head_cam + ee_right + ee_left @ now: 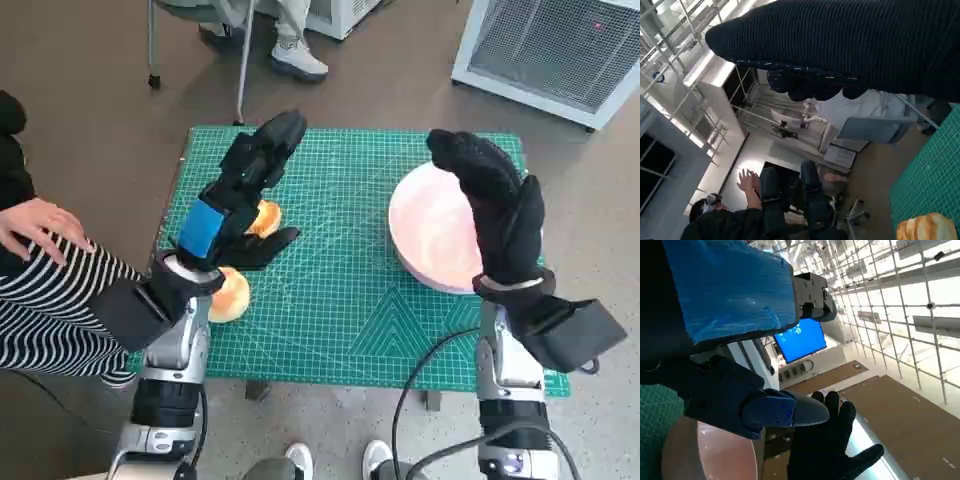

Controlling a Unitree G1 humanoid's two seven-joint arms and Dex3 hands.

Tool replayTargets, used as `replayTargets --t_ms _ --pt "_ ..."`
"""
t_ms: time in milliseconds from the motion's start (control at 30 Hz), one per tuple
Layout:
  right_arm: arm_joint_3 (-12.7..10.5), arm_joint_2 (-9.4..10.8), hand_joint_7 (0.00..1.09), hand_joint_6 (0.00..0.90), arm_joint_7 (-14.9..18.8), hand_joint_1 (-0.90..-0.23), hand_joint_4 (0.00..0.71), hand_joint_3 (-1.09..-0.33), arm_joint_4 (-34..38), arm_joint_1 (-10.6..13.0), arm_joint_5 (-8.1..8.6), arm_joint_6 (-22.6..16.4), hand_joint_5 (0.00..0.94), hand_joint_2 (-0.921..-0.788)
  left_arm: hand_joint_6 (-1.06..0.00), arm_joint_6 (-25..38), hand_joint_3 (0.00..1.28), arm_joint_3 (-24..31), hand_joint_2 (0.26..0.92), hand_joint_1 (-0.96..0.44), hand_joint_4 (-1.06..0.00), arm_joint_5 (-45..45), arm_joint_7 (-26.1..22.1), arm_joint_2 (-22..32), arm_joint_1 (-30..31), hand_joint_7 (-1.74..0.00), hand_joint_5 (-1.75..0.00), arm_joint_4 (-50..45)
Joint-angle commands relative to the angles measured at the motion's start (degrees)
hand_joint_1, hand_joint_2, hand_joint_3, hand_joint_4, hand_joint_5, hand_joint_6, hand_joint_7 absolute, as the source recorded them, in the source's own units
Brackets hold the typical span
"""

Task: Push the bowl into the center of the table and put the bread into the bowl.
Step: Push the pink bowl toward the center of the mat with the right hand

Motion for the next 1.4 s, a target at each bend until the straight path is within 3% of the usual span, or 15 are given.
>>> replayTargets --t_ms 33,1067,1167,1400 --pt "0.3 0.0 0.59 0.024 0.1 -0.781 0.203 -0.773 0.6 0.4 -0.58 0.5 0.000 -0.921 0.00 0.5 0.33 0.3 0.921 -0.63 -0.12 -1.1 -0.4 0.2 -0.7 -0.45 -0.07 -0.6" --pt "0.4 -0.7 0.61 0.017 0.8 -0.779 0.199 -0.779 0.3 0.7 0.05 0.6 0.001 -0.921 0.00 1.7 0.34 0.5 0.921 -0.60 -0.11 -2.0 -0.2 -0.1 0.1 -0.40 -0.05 -2.2" --pt "-0.4 -1.6 0.61 0.017 1.4 -0.779 0.201 -0.778 0.5 1.0 0.82 0.7 0.001 -0.921 0.00 1.6 0.34 0.6 0.921 -0.60 -0.11 -2.0 -0.1 -0.1 0.3 -0.40 -0.05 -2.4" --pt "-4.7 -5.2 0.60 0.025 2.9 -0.783 0.209 -0.764 3.8 0.5 3.02 -0.6 0.004 -0.921 0.00 1.3 0.34 1.0 0.921 -0.59 -0.11 -1.7 0.4 -0.2 0.4 -0.39 -0.05 -2.3"
